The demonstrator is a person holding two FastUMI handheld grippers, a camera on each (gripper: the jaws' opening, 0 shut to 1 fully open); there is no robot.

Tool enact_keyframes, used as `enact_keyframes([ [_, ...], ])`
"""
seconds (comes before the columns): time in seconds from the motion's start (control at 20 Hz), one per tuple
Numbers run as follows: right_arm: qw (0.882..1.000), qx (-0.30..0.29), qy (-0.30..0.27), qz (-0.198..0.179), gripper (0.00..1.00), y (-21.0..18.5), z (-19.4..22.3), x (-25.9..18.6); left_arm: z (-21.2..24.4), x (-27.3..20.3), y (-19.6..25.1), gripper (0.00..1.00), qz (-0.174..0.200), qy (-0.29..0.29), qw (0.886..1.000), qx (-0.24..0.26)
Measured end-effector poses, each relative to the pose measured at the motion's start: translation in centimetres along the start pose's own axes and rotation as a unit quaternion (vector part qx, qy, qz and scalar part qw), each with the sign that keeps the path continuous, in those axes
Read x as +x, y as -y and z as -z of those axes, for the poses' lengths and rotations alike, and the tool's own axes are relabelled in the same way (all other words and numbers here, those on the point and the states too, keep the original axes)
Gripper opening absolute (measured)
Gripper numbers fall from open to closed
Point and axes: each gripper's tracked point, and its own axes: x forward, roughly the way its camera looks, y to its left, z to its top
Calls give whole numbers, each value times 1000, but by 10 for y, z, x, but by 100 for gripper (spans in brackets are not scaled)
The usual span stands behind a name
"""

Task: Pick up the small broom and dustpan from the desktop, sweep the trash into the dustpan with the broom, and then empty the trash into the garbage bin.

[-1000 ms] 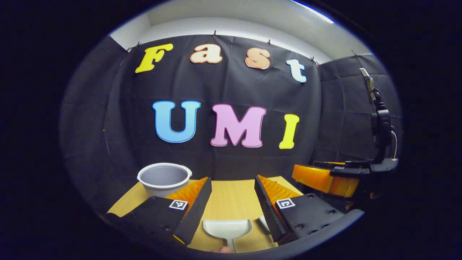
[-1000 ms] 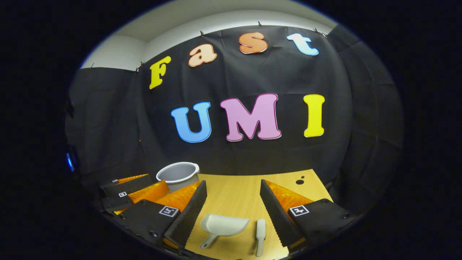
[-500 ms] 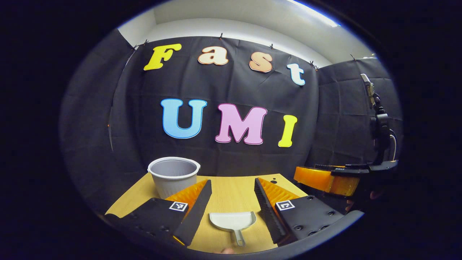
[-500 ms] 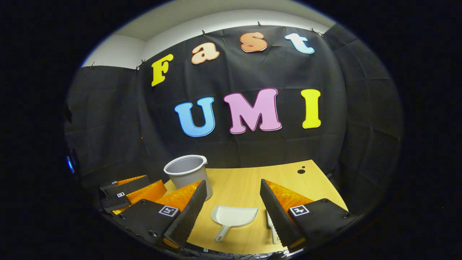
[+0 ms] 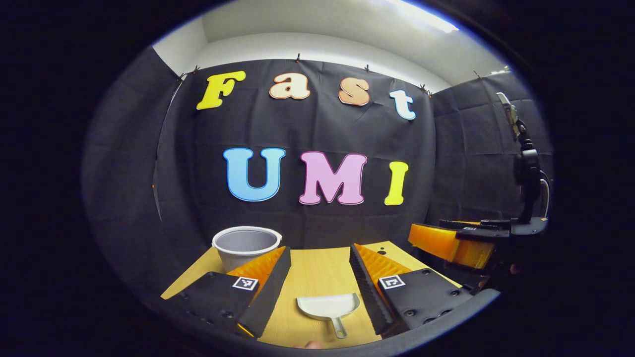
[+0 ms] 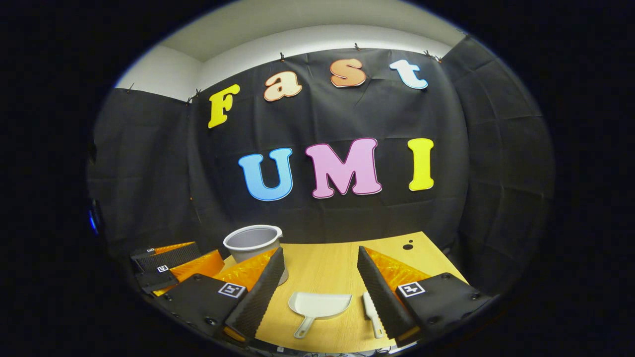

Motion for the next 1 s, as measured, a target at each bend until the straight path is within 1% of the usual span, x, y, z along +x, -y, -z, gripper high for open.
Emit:
enact_keyframes([
  [0.55, 999, -25, 6, 34, 95, 33, -1, -8, 11, 12, 16, 71, 4, -16, 1000, 2],
  [0.6, 999, -22, 4, 34, 90, 35, -1, -8, 13, 13, 18, 71, 3, -19, 1000, 1],
  [0.75, 999, -21, 1, 32, 90, 39, 0, -5, 13, 14, 17, 71, -4, -21, 1000, 5],
  [0.8, 999, -21, -4, 27, 95, 39, 3, -4, 15, 16, 16, 72, -9, -24, 1000, 6],
  [0.85, 999, -25, -1, 22, 90, 38, 3, -3, 16, 17, 16, 72, -12, -23, 1000, 3],
  [0.9, 999, -36, 10, 23, 95, 41, -1, -1, 15, 19, 20, 71, -10, -22, 1000, -5],
  [1.0, 998, -52, 18, 19, 95, 43, 1, 1, 24, 25, 25, 71, -3, -32, 999, -41],
])
